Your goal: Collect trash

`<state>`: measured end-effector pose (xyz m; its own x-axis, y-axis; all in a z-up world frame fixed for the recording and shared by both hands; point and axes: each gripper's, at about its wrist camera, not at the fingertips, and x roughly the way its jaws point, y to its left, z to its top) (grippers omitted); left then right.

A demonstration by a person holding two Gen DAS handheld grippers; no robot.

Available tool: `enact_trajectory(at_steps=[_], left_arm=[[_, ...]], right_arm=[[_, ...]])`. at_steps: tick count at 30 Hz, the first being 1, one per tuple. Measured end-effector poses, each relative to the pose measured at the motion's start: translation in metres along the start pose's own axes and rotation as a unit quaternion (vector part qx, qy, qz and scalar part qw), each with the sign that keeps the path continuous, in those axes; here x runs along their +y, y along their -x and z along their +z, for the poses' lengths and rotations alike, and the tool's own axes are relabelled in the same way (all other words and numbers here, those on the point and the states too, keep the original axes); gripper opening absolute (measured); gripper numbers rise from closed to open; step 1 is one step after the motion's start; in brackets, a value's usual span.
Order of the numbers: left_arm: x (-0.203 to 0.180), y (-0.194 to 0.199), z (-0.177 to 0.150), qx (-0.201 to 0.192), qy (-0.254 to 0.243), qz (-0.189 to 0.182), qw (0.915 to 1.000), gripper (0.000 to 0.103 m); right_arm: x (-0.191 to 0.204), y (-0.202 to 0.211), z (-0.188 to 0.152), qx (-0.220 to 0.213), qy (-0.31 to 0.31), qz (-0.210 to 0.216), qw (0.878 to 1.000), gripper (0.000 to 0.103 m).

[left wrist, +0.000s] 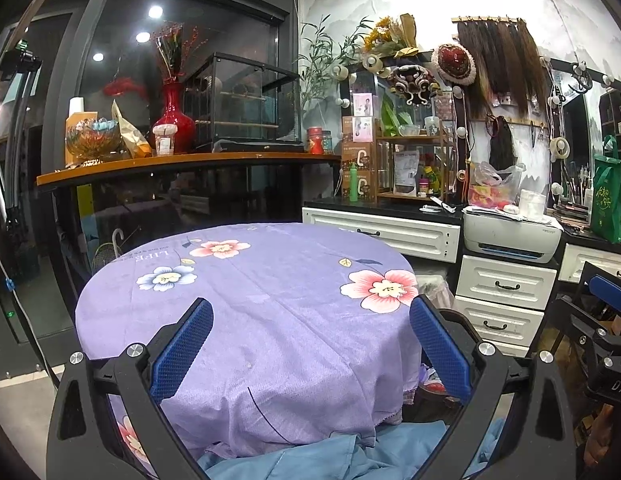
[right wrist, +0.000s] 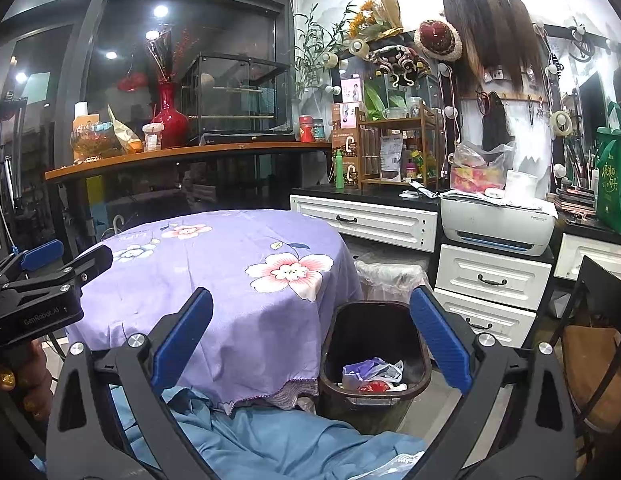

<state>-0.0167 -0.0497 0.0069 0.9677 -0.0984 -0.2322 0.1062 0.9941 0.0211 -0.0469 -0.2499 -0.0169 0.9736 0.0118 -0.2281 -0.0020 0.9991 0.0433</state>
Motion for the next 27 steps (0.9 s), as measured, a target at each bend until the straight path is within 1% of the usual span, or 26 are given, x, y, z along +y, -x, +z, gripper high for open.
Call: enact_trajectory(at_steps=[22, 27], left_arm=[[0.0007, -0.0047, -0.0036, 0.016, 0.003, 0.000, 0.9999, 0.097], [-0.0008, -0.0066, -0.0057, 0.023, 0.000, 0.007, 0.9997, 0.098]], right_arm=[[0.0026, -0.0036, -0.0042, 0.004, -0.001, 0.001, 1.000, 0.097], [0.0029, -0.0034, -0.0038, 0.004, -0.001, 0.001, 1.000, 0.097]])
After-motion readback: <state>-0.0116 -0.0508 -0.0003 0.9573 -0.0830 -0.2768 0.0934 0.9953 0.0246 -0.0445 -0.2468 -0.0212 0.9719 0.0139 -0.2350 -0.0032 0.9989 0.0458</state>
